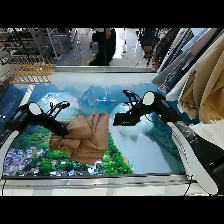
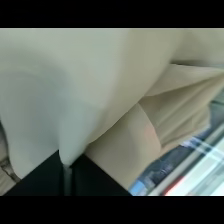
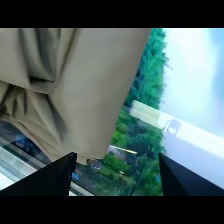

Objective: Fold the clothes and pants, and hang the long-sleeved shirts on hangers.

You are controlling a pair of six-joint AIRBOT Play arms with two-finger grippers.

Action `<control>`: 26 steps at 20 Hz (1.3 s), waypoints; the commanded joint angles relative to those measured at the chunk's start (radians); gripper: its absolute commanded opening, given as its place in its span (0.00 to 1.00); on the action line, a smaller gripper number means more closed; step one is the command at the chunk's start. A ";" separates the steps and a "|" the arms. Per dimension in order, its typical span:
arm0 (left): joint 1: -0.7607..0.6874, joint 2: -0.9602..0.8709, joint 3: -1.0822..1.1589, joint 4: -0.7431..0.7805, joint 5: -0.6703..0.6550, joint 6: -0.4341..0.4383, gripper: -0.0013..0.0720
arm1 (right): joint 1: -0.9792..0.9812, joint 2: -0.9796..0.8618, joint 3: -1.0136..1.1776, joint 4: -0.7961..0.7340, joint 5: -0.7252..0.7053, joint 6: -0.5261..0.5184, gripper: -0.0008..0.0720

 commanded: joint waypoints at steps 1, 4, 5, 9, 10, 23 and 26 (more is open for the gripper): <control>0.005 0.005 0.007 -0.084 0.100 0.009 0.02 | -0.002 0.000 -0.082 0.011 -0.048 0.005 0.81; 0.126 0.034 0.018 -0.259 0.088 0.006 0.02 | -0.002 0.000 -0.167 0.052 -0.101 -0.008 0.81; 0.184 0.032 0.016 -0.299 0.068 -0.005 0.02 | -0.002 0.000 -0.189 0.077 -0.129 -0.026 0.81; 0.377 -0.013 0.014 -0.401 -0.043 -0.010 0.03 | -0.001 -0.050 -0.224 0.221 -0.225 -0.100 0.90; 0.396 -0.035 0.014 -0.400 -0.081 -0.006 0.03 | -0.001 -0.072 -0.224 0.273 -0.251 -0.129 0.90; 0.472 -0.223 0.015 -0.404 -0.237 0.095 0.24 | 0.046 -0.311 -0.218 0.682 -0.310 -0.397 0.89; 0.518 -0.223 0.015 -0.469 -0.240 0.095 0.24 | 0.097 -0.367 -0.154 0.682 -0.310 -0.398 0.84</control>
